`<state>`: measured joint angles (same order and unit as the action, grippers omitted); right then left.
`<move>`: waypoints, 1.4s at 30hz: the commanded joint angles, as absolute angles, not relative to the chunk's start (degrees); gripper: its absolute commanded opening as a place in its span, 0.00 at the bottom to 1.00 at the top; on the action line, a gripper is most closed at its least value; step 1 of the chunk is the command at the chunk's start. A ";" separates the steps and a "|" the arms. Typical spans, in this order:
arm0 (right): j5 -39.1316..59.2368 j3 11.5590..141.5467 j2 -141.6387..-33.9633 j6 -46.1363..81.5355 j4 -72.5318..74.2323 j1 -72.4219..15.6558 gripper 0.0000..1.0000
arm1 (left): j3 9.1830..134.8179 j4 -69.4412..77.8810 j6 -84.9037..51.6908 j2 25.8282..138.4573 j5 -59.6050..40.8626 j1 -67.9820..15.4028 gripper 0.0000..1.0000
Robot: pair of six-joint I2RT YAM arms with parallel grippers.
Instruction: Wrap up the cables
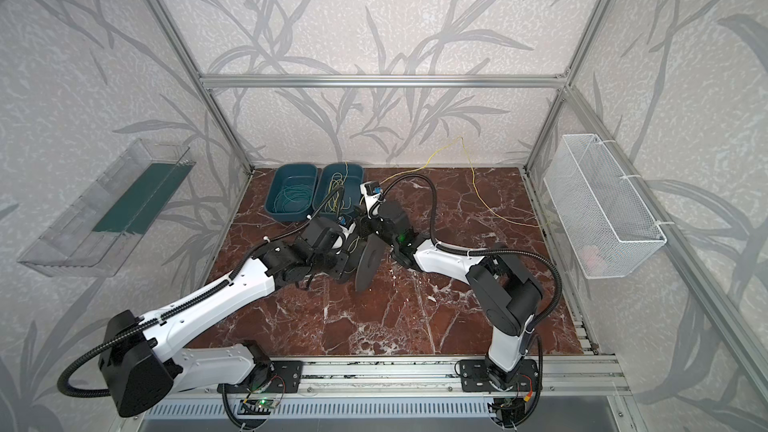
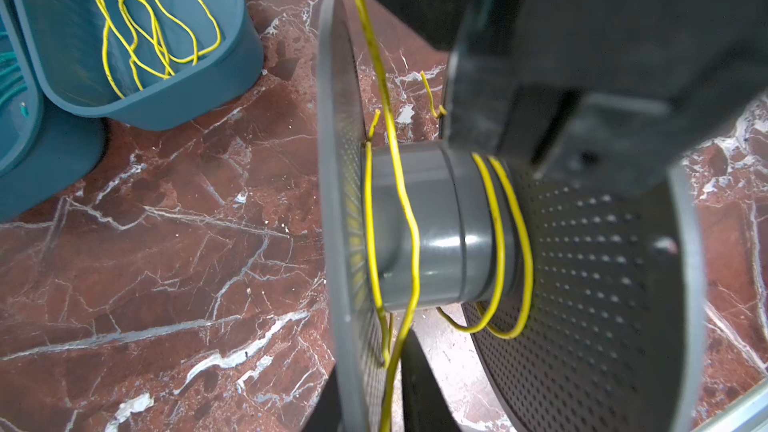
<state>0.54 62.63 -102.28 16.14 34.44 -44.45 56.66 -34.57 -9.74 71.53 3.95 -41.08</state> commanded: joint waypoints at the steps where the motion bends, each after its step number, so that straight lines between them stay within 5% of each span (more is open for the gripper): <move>1: 1.10 64.05 -102.47 15.16 36.46 -44.30 0.00 | 58.56 -35.63 -8.20 71.09 2.85 -40.89 0.12; 7: 1.14 63.69 -102.39 15.16 36.74 -44.30 0.00 | 58.37 -35.43 -8.69 70.64 2.88 -40.91 0.01; 18: 0.77 63.98 -102.01 16.26 35.88 -44.29 0.00 | 57.75 -34.93 -10.42 67.60 4.42 -40.89 0.00; 26: 2.42 64.49 -99.06 18.28 31.66 -43.71 0.38 | 59.34 -35.05 -11.67 64.64 5.80 -40.87 0.00; 31: 4.21 63.64 -95.44 19.65 29.80 -43.20 0.52 | 58.95 -34.60 -11.66 63.31 6.02 -40.87 0.00; 42: 5.37 59.36 -87.20 22.52 23.87 -41.42 0.67 | 57.87 -34.03 -12.64 60.39 7.74 -40.87 0.00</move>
<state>5.02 59.90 -88.71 20.88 27.24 -42.26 56.88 -37.28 -11.79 62.39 6.17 -40.82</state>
